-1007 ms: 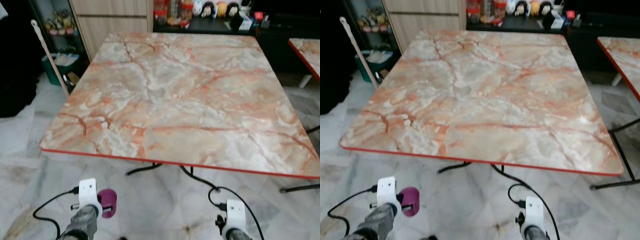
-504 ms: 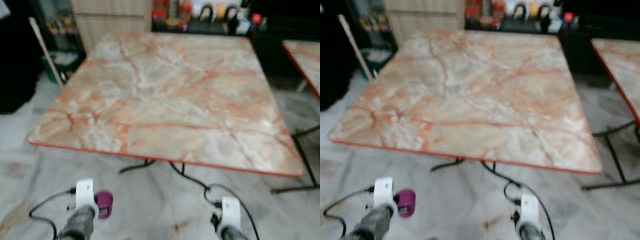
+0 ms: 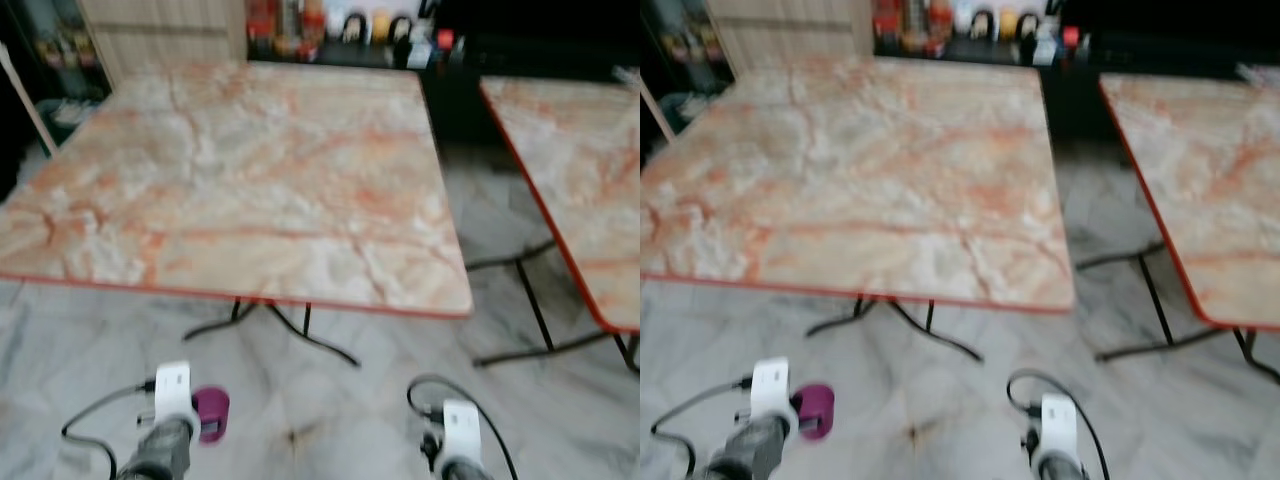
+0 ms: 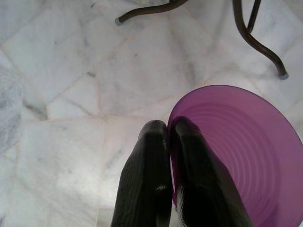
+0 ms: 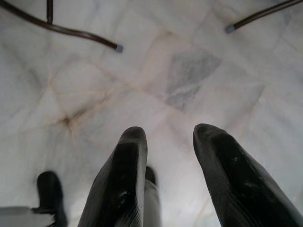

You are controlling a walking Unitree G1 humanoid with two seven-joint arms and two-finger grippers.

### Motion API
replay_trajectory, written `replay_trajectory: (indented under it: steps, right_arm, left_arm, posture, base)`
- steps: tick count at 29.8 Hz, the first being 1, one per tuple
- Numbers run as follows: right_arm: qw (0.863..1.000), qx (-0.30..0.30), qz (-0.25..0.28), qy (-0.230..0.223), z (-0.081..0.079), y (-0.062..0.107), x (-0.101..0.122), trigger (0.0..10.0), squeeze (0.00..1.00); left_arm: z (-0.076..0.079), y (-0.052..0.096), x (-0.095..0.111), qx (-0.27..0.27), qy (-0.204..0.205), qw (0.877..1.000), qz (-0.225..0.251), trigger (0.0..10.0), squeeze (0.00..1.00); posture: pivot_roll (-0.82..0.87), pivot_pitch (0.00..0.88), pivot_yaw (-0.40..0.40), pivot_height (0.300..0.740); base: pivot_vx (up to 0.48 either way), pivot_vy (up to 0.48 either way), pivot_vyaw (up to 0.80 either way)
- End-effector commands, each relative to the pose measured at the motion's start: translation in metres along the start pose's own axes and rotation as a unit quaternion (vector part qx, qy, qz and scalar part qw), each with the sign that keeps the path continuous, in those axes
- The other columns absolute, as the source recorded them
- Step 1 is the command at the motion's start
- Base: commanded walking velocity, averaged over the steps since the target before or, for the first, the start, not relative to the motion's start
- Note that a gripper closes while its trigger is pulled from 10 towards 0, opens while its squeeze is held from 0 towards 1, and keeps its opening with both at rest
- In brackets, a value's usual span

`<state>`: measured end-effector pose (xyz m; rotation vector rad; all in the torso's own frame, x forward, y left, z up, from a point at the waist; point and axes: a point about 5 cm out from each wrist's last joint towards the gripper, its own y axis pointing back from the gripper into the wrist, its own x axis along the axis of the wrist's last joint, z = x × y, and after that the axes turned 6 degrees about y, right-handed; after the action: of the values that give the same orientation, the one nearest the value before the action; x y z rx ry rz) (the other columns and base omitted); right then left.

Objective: Setting the table

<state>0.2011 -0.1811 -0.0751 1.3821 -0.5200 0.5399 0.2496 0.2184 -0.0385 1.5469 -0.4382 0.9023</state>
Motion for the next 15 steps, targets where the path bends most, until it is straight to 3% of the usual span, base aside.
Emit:
replay_trajectory:
  steps: [1,5,15]
  right_arm:
    - [1.000,-0.006,0.001,0.006,0.0075,0.0006,-0.0022,10.0,0.00]
    - [1.000,-0.011,0.003,0.010,0.0081,0.0005,-0.0015,10.0,0.00]
    - [1.000,-0.010,0.002,-0.008,0.0085,0.0006,-0.0022,10.0,0.00]
  left_arm:
    - [0.0055,0.0005,-0.0047,-0.004,0.005,1.000,-0.010,10.0,0.00]
    - [0.0056,0.0008,-0.0056,-0.005,0.005,1.000,-0.010,10.0,0.00]
    - [0.0058,0.0012,-0.0076,-0.008,0.004,1.000,-0.013,10.0,0.00]
  posture:
    - [0.02,0.095,-0.004,0.740]
    - [0.02,0.088,-0.005,0.740]
    - [0.01,0.083,-0.004,0.740]
  base:
    - [0.000,-0.472,0.00]
    - [0.000,-0.472,0.46]
    - [0.000,-0.472,0.00]
